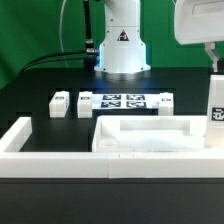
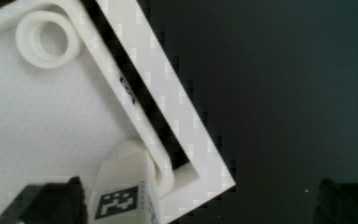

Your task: Assemble desk

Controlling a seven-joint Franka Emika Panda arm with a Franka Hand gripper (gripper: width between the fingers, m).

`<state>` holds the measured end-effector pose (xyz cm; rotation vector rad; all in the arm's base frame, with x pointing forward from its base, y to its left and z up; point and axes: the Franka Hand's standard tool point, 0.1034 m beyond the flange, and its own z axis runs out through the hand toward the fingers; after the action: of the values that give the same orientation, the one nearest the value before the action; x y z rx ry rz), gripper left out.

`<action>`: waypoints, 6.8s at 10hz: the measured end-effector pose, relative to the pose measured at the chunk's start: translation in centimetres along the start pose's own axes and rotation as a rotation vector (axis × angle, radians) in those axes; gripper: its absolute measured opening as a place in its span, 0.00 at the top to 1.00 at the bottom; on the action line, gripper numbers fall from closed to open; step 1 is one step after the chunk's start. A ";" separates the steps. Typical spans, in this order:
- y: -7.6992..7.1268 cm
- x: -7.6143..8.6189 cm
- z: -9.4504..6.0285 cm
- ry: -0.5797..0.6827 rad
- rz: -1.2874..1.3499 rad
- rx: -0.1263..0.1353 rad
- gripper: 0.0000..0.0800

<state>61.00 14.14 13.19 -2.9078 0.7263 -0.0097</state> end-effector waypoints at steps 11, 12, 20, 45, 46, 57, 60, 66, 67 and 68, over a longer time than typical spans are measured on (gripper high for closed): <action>2.5 -1.1 1.0 0.009 -0.378 -0.022 0.19; 2.7 -1.1 1.0 0.009 -0.380 -0.019 0.19; 12.6 -3.0 3.2 0.031 -0.345 -0.023 0.19; 17.9 -9.6 7.5 -1.187 0.078 -0.039 0.19; 17.5 -10.1 7.7 -1.190 0.071 -0.039 0.19; 16.9 -12.4 10.3 -1.158 0.057 -0.040 0.19; 16.9 -12.4 10.3 -1.159 0.058 -0.040 0.64; 17.3 -10.9 8.9 -1.165 0.048 -0.004 0.64; 17.1 -9.9 7.1 -1.177 0.021 0.019 0.64; 16.6 -8.7 5.3 -1.165 -0.012 0.032 0.64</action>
Offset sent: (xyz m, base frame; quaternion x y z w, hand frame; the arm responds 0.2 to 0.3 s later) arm 0.0000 0.0000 0.0000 0.0000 0.0000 0.0000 1.0000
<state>45.80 4.49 5.82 -2.2548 0.4356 1.4637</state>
